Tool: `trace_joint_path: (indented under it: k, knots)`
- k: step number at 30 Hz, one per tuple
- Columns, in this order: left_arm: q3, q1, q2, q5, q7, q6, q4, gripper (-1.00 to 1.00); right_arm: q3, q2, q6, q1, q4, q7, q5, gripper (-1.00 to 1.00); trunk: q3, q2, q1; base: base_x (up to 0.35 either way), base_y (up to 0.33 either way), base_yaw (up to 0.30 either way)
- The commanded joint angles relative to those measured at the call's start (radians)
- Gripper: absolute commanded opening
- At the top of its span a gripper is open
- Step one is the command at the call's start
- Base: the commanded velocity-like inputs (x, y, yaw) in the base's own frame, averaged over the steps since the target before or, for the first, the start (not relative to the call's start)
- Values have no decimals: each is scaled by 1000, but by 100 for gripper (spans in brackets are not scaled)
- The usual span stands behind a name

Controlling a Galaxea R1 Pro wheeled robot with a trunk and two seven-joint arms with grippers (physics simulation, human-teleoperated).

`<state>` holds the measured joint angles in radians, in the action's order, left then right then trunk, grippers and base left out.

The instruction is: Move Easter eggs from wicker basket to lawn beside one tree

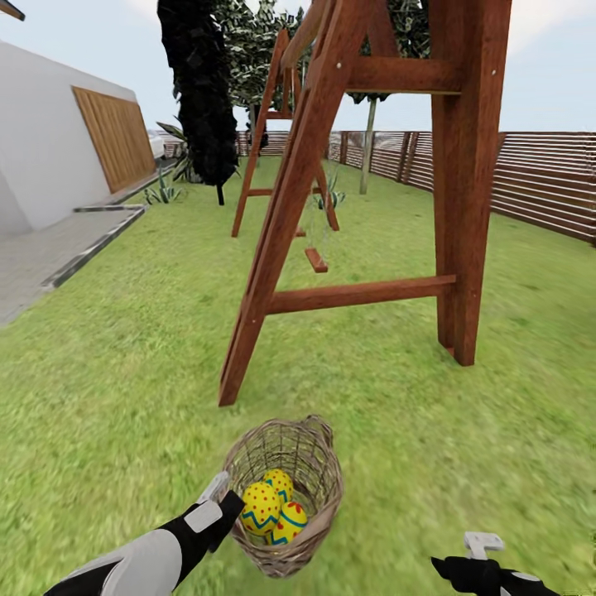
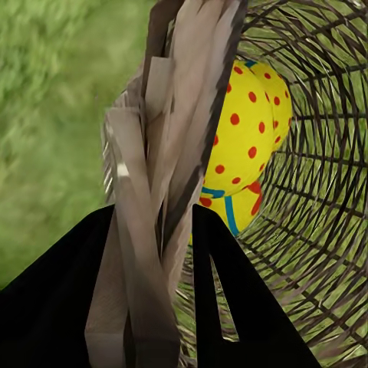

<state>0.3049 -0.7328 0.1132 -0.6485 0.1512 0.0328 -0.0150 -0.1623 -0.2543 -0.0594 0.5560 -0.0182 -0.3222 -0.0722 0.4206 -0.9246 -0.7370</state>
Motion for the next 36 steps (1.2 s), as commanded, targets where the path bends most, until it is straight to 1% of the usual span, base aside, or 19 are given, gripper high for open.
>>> trace_joint_path:
  k: [1,7,9,29,32,36]
  knots:
    - [11,0,0,6,-1,4,-2,-100,-8,0,-3,1,1,-3,-8,100,-2,7,3,328,-5,-285]
    - [11,0,0,6,-7,4,-2,-100,-8,0,-3,1,1,-3,-8,100,-21,49,26,332,-90,-285]
    - [11,0,0,6,-6,3,-2,-100,-8,0,-3,1,1,-4,-8,100,-27,63,34,145,-60,-285]
    - [11,0,-1,6,-6,4,-1,-100,-8,-1,-3,1,1,-4,-6,100,-91,203,111,3,-1,-286]
    - [11,0,-1,6,-7,3,16,-100,-8,-1,-3,1,1,-4,-6,100,-102,224,122,0,0,-287]
    - [11,0,-1,6,-7,3,18,-100,-8,-1,-3,1,1,-4,-7,100,-115,252,137,133,-18,-268]
